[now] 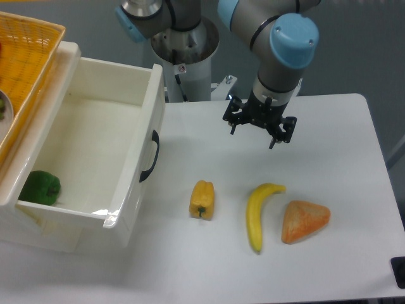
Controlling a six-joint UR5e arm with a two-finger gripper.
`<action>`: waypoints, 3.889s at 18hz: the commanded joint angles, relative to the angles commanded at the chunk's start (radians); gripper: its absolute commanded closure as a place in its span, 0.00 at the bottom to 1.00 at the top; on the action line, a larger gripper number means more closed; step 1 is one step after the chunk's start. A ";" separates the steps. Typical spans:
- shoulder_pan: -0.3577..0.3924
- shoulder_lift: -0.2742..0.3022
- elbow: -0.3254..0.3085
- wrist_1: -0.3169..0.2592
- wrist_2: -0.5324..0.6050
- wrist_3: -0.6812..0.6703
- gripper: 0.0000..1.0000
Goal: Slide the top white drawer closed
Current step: 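Move the gripper down toward the front face of the open white drawer, then bring the gripper against the drawer front beside its black handle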
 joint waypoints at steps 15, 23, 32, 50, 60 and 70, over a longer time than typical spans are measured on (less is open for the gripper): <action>-0.103 -0.077 0.011 0.057 0.021 -0.197 0.00; -0.140 -0.107 0.009 0.077 0.014 -0.333 0.00; -0.170 -0.161 0.005 0.077 0.012 -0.330 0.00; -0.229 -0.184 0.009 0.077 -0.001 -0.333 0.00; -0.242 -0.184 0.011 0.077 -0.012 -0.347 0.00; -0.259 -0.178 0.012 0.077 -0.020 -0.359 0.00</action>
